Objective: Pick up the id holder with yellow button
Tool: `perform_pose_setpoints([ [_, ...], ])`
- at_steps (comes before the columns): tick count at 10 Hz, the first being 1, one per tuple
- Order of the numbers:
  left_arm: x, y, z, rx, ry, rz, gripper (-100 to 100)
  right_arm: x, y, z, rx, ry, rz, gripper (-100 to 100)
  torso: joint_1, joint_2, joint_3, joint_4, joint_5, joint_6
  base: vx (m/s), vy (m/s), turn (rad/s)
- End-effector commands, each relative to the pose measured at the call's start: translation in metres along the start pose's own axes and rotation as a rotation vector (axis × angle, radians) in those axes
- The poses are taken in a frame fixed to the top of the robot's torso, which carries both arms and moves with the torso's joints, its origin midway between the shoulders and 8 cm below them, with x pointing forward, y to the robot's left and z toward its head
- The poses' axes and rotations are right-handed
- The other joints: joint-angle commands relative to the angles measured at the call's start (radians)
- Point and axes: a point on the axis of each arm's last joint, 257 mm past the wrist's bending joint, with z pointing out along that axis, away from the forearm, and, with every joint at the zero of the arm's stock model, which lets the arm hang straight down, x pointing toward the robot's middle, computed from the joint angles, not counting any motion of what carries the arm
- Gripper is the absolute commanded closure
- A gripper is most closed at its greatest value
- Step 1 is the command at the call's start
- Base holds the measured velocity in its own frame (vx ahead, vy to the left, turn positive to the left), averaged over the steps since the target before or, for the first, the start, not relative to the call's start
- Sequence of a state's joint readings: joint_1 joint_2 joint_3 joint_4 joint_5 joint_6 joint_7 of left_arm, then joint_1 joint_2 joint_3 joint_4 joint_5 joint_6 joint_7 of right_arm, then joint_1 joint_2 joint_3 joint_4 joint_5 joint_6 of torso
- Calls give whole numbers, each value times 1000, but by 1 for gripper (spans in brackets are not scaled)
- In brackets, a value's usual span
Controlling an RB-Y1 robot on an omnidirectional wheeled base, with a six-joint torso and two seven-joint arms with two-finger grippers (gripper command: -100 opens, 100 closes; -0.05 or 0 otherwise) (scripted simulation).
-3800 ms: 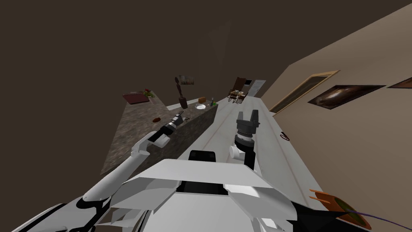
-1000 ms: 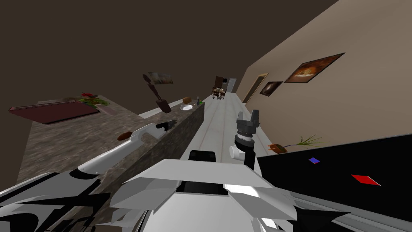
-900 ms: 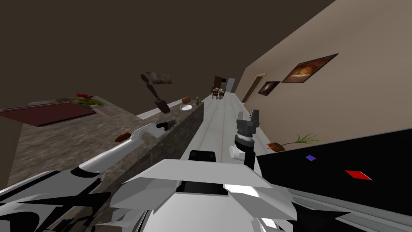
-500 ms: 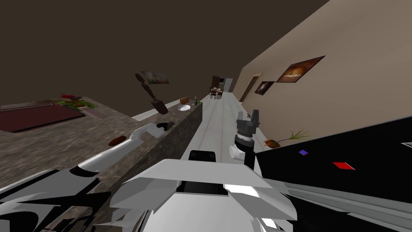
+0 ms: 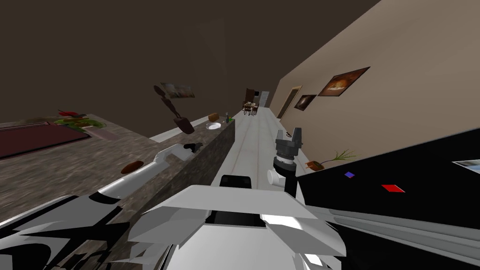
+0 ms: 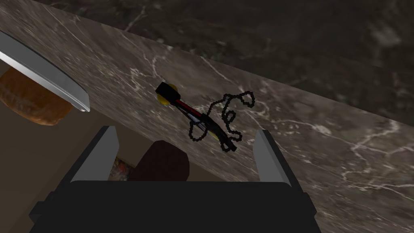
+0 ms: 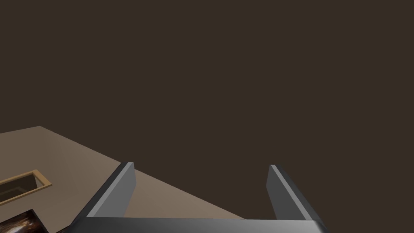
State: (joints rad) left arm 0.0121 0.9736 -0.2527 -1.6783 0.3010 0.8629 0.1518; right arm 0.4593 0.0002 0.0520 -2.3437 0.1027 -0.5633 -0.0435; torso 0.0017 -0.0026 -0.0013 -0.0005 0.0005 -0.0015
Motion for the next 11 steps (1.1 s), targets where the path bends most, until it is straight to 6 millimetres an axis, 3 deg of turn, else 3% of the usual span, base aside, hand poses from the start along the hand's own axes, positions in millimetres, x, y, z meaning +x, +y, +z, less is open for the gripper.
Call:
perform_pose_setpoints([
  [1,0,0,0,0,0,0,-100,0,0,0,0,0,0,0,0,0,0,0,0,0,21,10,-9],
  [2,0,0,0,1,0,0,100,0,0,0,0,0,0,0,0,1,0,0,0,0,2,2,11],
  [6,-2,3,1,-8,-5,2,100,0,0,0,0,0,0,0,1,3,2,1,2,2,0,0,0],
  [7,-2,3,1,-7,-5,2,0,0,0,0,0,0,0,0,1,3,2,1,2,2,0,0,0],
  [8,-1,-4,-5,4,3,4,100,0,0,0,0,0,0,0,1,3,2,1,2,2,-25,-6,51],
  [10,-2,-6,-6,7,2,6,100,0,0,0,0,0,0,0,-1,5,3,1,1,1,-28,-14,29],
  [11,-2,-6,-7,7,2,6,0,0,0,0,0,0,0,0,0,4,2,1,2,1,0,0,0],
])
